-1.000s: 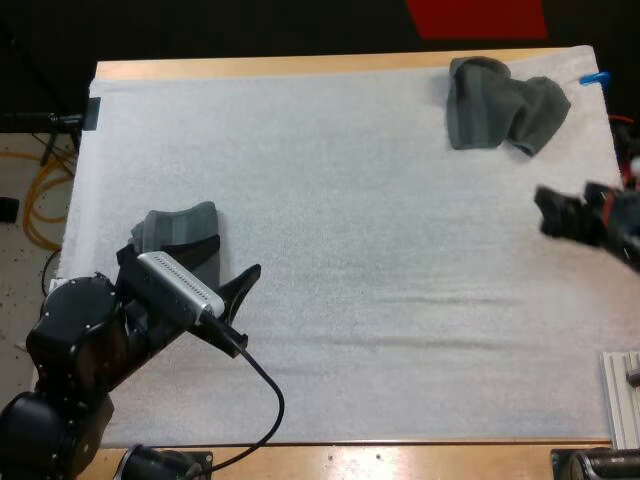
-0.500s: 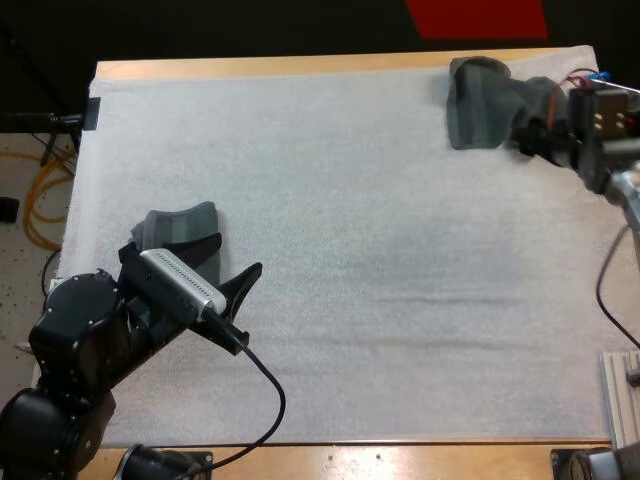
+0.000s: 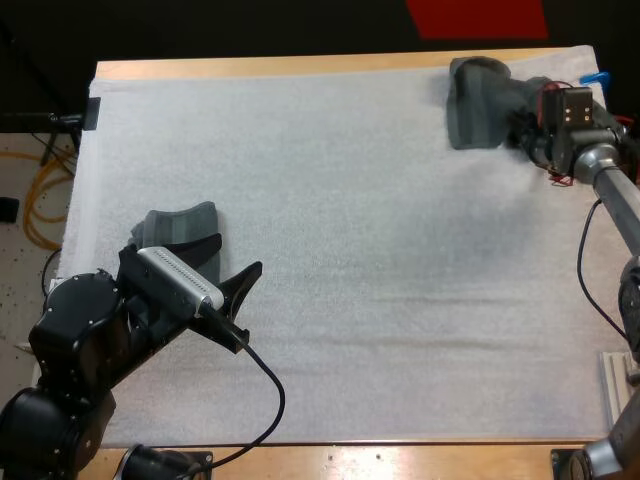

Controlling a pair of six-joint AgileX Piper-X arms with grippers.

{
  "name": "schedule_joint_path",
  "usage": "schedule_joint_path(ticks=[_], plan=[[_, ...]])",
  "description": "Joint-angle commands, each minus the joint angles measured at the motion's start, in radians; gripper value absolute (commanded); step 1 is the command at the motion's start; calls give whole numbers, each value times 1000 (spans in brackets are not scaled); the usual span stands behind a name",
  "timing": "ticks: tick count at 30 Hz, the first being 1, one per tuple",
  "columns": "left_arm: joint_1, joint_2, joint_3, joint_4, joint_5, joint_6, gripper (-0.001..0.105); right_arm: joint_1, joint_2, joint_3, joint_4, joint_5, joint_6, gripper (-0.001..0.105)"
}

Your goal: Pick towel from pile fold and stack

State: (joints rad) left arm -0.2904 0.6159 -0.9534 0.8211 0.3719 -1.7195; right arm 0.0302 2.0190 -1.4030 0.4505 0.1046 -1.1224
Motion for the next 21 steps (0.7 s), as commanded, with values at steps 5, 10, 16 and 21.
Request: schedule_joint_path(ticks=[5, 10, 16, 21], plan=[[-3, -1, -7, -16, 7, -10, 56, -40, 38, -12, -72, -89, 114, 66], [-3, -1, -7, -16, 7, -10, 56, -54, 73, -12, -102, -163, 166, 62], [-3, -1, -7, -16, 7, -10, 56, -54, 91, -12, -103, -209, 166, 21], [-3, -1, -7, -16, 7, -10, 56, -57, 91, -12, -118, -232, 166, 0]])
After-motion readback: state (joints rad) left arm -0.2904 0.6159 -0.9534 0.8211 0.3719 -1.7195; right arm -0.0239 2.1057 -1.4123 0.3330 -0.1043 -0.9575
